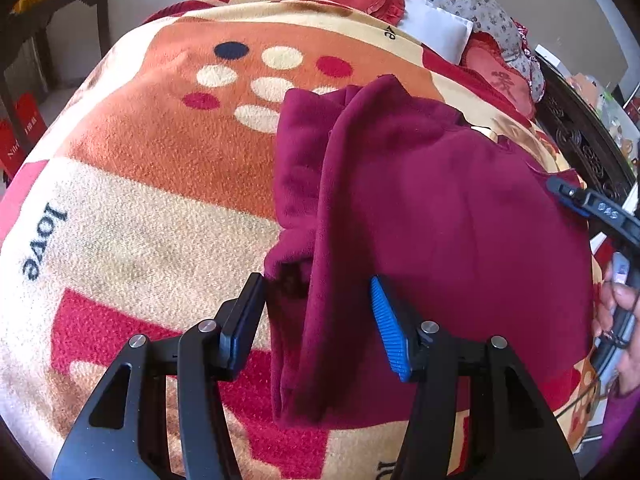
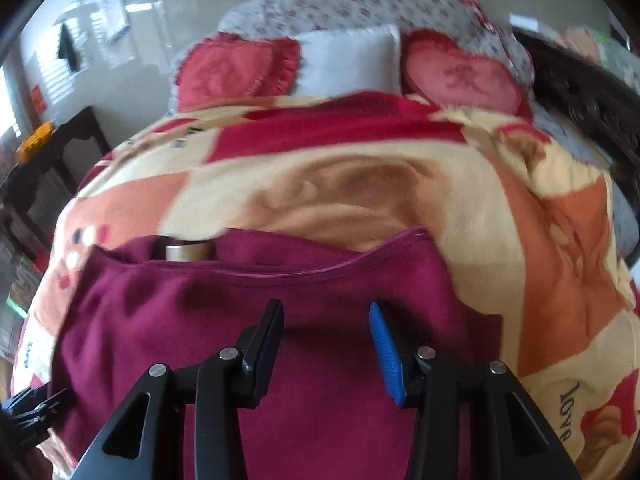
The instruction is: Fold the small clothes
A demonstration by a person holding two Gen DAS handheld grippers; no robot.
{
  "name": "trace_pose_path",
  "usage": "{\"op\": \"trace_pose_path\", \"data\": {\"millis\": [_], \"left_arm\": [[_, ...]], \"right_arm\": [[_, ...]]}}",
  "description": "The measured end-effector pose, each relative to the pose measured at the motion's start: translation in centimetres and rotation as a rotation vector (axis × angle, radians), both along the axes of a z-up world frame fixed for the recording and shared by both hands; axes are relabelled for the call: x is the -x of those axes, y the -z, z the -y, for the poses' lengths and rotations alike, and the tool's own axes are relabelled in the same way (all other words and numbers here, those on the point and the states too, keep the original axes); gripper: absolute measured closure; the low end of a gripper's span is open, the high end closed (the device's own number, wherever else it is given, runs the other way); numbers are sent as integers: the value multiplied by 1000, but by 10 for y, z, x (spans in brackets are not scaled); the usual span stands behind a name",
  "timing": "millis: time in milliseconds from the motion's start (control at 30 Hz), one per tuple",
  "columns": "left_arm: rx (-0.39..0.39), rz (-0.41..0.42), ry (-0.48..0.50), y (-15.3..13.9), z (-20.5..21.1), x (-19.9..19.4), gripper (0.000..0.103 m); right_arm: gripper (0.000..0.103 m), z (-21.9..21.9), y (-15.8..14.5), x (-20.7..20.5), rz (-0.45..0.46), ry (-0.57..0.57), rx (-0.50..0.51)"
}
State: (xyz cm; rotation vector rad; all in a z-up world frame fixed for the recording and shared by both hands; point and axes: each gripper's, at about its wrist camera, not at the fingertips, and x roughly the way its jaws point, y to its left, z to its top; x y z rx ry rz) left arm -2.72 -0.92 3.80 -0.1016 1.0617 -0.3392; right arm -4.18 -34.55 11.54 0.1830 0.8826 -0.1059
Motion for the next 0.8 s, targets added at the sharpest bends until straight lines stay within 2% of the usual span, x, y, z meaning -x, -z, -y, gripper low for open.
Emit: {"op": "trace_pose_path", "data": {"millis": [100, 233, 467, 533, 567, 633, 700, 800], "left_arm": [[9, -4, -1, -1, -3, 2, 49], [24, -11, -6, -2, -9, 5, 49], [87, -44, -23, 4, -25, 10, 48], [111, -57, -21, 7, -29, 11, 47], [129, -62, -20, 8, -31, 12, 47], [188, -82, -23, 12, -37, 13, 42], [234, -90, -31, 14, -42, 15, 40], [294, -100, -48, 18, -51, 14, 39]], "right_arm": [[60, -40, -8, -1, 11, -129, -24], [60, -103, -4, -16, -24, -306, -66], [60, -187, 17, -51, -63, -430, -77], [60, -205, 28, -65, -111, -461, -115], [60, -214, 38, -75, -174, -483, -162], [55, -217, 46, -88, -223, -458, -208], [50, -218, 41, -95, -206, -430, -238], [33, -230, 40, -104, -229, -416, -212]]}}
